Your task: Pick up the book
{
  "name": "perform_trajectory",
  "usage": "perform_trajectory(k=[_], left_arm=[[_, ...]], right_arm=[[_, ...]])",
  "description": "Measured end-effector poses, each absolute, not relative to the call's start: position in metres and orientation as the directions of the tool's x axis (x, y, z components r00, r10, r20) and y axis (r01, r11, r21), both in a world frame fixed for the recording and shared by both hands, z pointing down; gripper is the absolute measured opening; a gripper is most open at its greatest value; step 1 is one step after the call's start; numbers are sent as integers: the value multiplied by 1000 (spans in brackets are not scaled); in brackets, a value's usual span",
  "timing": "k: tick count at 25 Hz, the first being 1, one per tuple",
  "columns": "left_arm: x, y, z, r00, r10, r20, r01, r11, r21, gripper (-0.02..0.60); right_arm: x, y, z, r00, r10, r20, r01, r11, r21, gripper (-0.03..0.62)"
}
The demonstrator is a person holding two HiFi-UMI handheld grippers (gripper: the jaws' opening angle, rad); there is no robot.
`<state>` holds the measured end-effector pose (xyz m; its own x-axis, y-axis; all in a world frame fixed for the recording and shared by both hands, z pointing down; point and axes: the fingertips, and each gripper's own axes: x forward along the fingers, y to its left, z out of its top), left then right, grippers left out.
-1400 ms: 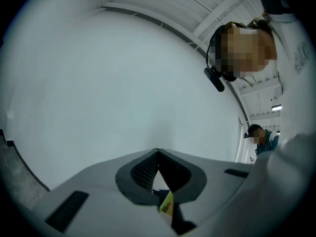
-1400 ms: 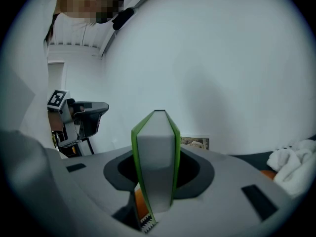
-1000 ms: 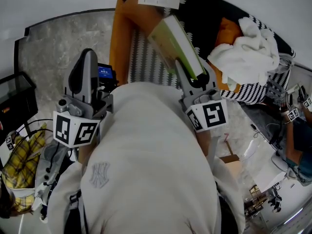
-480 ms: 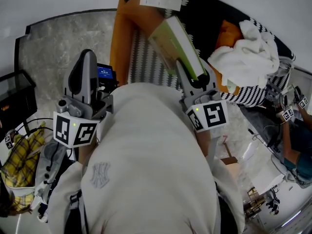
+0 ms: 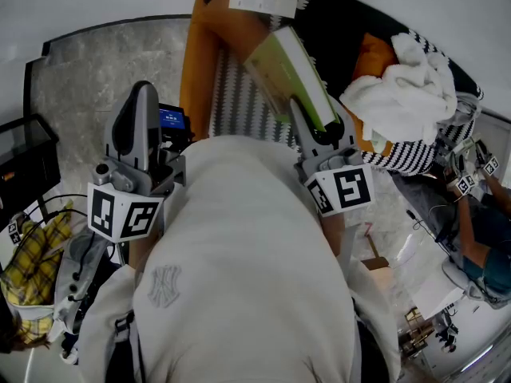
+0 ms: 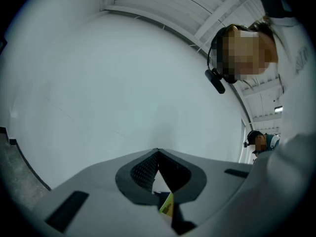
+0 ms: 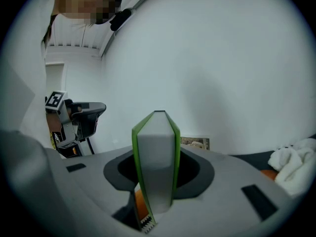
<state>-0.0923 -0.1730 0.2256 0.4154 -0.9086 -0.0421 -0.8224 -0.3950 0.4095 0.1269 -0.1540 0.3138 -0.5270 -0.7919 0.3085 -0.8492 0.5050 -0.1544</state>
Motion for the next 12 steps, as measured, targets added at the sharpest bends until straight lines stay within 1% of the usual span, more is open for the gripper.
perform_trajectory(k=[12], left_arm=[[-96, -174, 224, 408, -912, -48, -825, -390, 409, 9]], right_arm=[[124, -156, 312, -532, -789, 307, -846, 509, -156, 149]])
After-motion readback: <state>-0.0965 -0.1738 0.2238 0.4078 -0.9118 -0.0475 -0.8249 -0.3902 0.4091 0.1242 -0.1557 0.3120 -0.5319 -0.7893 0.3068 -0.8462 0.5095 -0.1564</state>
